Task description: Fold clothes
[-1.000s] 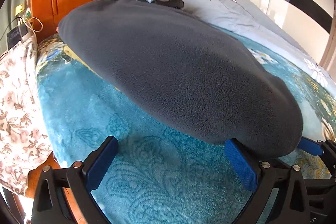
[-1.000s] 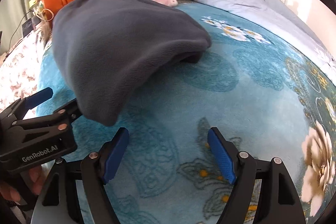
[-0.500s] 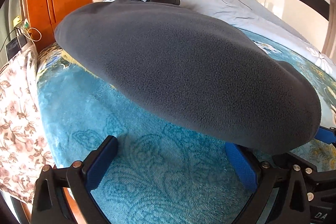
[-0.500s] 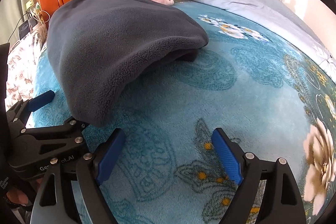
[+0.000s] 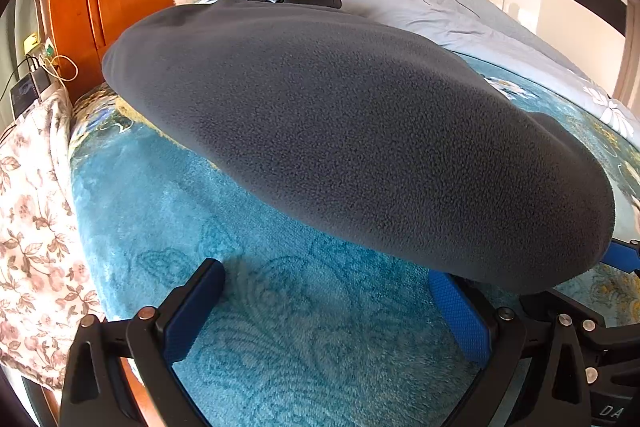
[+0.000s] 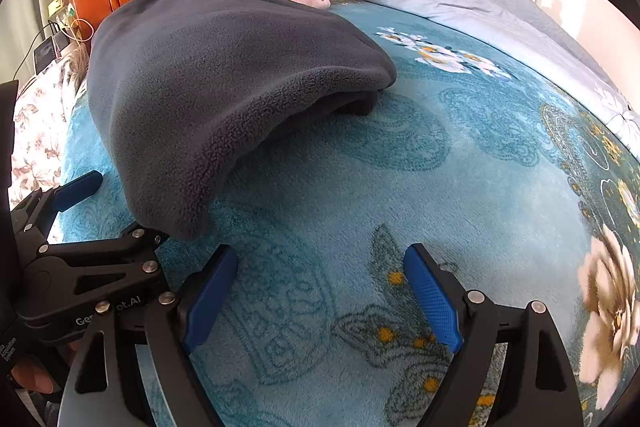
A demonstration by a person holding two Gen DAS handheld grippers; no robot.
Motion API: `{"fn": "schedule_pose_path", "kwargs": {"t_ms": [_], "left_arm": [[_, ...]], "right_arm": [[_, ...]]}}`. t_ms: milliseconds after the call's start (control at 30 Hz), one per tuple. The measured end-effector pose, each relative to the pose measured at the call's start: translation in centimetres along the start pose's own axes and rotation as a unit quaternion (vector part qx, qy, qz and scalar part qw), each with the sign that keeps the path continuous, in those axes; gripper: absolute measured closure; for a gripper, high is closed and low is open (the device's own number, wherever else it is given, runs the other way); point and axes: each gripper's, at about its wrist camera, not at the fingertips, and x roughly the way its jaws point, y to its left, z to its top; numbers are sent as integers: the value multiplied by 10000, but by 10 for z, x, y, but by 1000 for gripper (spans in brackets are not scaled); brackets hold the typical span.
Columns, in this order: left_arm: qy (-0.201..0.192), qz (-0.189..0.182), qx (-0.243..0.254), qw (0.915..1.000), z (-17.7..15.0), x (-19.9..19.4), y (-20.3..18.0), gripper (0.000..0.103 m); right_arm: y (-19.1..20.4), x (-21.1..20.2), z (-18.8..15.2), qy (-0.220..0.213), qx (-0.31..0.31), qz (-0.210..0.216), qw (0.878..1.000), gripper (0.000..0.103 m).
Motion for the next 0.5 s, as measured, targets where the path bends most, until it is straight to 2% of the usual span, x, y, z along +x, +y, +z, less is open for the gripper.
{"fn": "schedule_pose_path", "kwargs": {"t_ms": [500], "left_arm": [[-21, -1, 0, 10000, 2, -9, 5, 0]], "right_arm": [[-1, -1, -1, -12, -10, -1, 10000, 17]]}}
